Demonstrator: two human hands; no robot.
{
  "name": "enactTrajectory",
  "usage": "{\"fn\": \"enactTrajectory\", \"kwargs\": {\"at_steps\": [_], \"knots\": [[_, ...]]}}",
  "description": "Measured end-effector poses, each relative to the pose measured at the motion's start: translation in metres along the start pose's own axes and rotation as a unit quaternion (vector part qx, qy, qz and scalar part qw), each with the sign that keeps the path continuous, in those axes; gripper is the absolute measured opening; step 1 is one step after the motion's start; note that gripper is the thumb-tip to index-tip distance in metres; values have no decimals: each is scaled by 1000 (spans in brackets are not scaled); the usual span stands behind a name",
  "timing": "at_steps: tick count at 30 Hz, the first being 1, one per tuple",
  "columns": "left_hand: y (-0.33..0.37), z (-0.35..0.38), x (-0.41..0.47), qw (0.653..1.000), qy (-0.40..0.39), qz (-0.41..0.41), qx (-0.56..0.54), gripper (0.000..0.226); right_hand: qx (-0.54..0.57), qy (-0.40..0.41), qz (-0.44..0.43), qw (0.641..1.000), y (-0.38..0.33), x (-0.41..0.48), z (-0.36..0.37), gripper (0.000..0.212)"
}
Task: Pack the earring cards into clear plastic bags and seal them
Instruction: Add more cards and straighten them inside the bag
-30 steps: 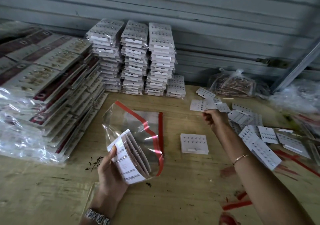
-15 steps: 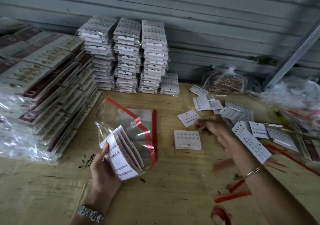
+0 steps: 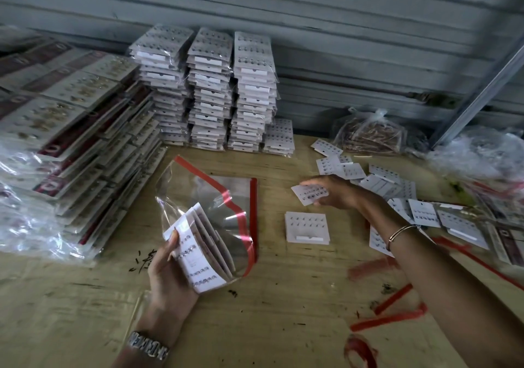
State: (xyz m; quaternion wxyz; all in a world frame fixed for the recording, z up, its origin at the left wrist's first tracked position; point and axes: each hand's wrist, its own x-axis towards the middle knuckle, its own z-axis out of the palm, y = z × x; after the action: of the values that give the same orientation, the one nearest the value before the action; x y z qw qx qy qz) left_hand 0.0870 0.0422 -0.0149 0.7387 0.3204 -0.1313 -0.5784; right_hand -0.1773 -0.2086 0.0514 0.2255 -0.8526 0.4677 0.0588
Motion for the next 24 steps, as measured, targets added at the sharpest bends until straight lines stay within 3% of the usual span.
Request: {"fn": "enactTrajectory", "kwargs": {"at_steps": [4, 10, 14, 18, 24], "knots": [[0, 1, -1, 1000, -12, 0, 9, 52, 12, 46, 17, 999, 4, -4, 2, 68], [0, 3, 0, 1000, -20, -2, 9, 55, 112, 103, -34, 988, -7, -37, -7, 73], [0, 3, -1, 1000, -17, -12, 10, 57, 71, 76, -83, 991, -17, -60, 5, 68], [1, 5, -2, 1000, -18, -3, 18, 58, -2, 101, -104, 990, -17, -65, 23, 81], [2, 5, -2, 1000, -26, -6, 8, 61, -16, 94, -117, 989, -16, -63, 33, 85]]}}
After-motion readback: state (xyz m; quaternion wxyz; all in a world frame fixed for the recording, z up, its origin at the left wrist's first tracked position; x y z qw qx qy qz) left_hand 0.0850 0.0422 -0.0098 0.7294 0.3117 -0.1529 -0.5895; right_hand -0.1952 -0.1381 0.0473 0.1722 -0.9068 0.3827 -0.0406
